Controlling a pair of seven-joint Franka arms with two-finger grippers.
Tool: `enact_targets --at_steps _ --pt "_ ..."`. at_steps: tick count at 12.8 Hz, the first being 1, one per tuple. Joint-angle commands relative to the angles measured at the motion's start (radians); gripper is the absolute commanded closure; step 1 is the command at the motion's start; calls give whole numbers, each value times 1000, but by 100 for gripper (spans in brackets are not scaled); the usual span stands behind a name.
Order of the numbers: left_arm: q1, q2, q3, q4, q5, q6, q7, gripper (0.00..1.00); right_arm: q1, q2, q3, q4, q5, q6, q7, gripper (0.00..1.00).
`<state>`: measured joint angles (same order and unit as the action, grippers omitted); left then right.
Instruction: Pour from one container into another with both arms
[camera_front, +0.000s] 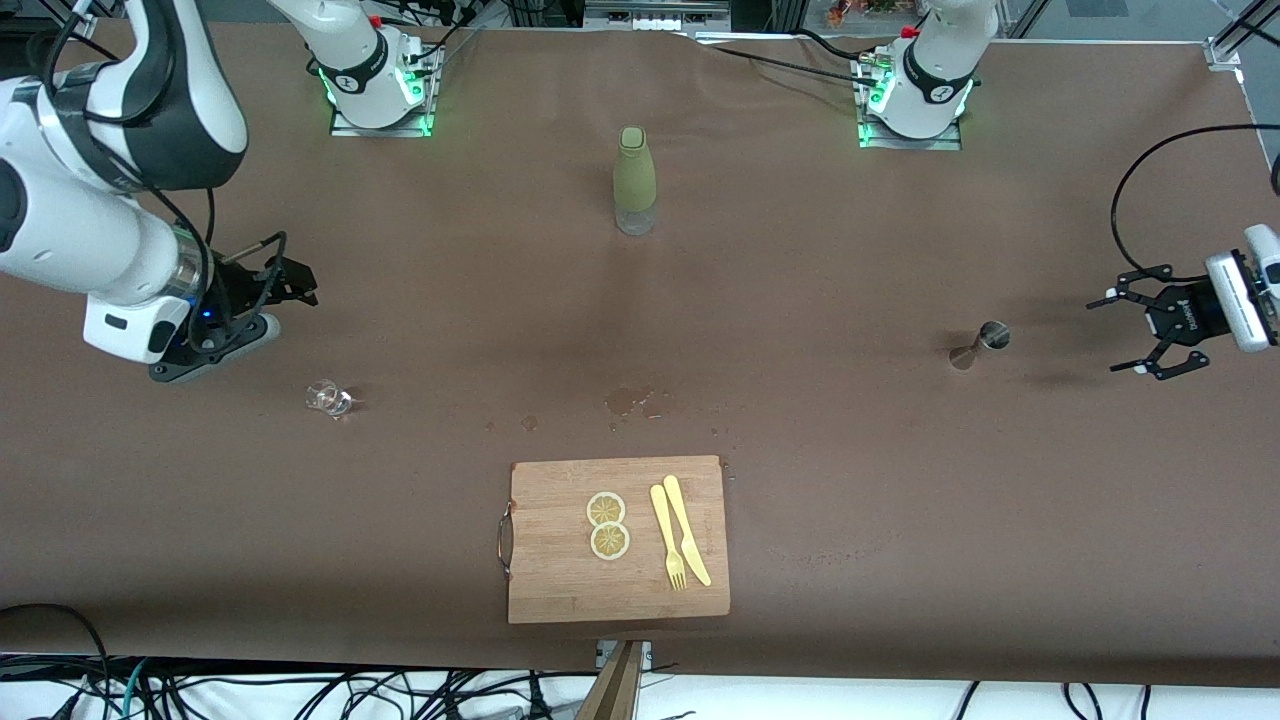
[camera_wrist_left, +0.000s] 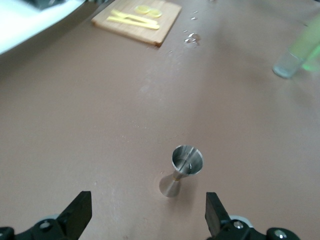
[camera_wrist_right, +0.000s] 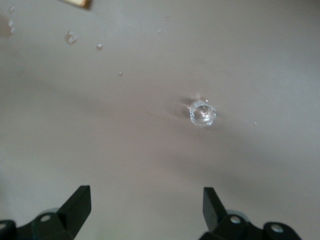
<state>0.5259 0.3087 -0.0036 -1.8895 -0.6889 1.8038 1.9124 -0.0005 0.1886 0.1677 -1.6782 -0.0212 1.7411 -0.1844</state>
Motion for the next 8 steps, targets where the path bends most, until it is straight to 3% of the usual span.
enact_targets --at_steps 1,5,8 --pt "-64 -133 -1 -42 98 25 -352 0 19 -63 6 -29 -31 -8 210 1" --pt "-162 -301 -3 -130 189 89 -968 0 -21 -136 -2 -18 -32 -96 339 0" --pt "-202 -394 -7 -194 239 147 -1246 0 -38 -185 -17 -11 -63 -115 342 0"
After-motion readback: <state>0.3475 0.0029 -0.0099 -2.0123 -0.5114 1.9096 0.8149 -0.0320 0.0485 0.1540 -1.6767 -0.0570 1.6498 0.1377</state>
